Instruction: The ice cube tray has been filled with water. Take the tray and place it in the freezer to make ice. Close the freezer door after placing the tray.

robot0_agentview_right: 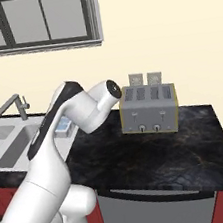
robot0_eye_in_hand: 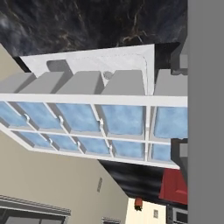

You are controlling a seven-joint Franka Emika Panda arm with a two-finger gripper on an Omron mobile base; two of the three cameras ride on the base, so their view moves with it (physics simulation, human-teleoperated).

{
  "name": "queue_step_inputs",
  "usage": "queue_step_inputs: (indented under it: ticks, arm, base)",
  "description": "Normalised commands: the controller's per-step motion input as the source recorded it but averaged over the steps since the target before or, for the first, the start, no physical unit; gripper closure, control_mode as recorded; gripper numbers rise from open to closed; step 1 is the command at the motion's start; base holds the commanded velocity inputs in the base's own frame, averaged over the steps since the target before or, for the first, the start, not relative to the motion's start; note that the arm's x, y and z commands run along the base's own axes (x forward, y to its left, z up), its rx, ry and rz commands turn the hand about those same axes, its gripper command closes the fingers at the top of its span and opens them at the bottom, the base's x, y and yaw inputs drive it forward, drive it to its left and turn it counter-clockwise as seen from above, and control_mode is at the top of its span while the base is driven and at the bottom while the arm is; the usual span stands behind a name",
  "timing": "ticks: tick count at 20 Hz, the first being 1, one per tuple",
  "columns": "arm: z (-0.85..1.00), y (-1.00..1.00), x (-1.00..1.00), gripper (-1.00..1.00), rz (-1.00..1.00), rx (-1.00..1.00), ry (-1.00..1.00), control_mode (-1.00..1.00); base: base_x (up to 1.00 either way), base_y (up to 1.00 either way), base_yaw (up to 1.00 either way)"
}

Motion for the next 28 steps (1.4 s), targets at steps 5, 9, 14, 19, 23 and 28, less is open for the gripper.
queue_step_inputs:
  ticks: [5, 9, 14, 19, 23, 28]
  arm:
    - [0.25, -0.05, -0.45, 1.00, 0.00, 0.00, 0.00, -1.00]
    - [0.03, 0.00, -0.13, 1.00, 0.00, 0.00, 0.00, -1.00]
    - [0.00, 0.00, 0.00, 1.00, 0.00, 0.00, 0.00, -1.00]
    - [0.00, 0.00, -0.41, 1.00, 0.00, 0.00, -0.05, -1.00]
    - [0.00, 0.00, -0.74, 1.00, 0.00, 0.00, -0.05, -1.00]
    - [0.00, 0.01, -0.51, 1.00, -0.01, 0.00, -0.05, -1.00]
  base:
    - [0.00, 0.00, 0.00]
    - [0.00, 0.00, 0.00]
    - [0.00, 0.00, 0.00]
    - [0.00, 0.00, 0.00]
    - [0.00, 0.00, 0.00]
    - [0.00, 0.00, 0.00]
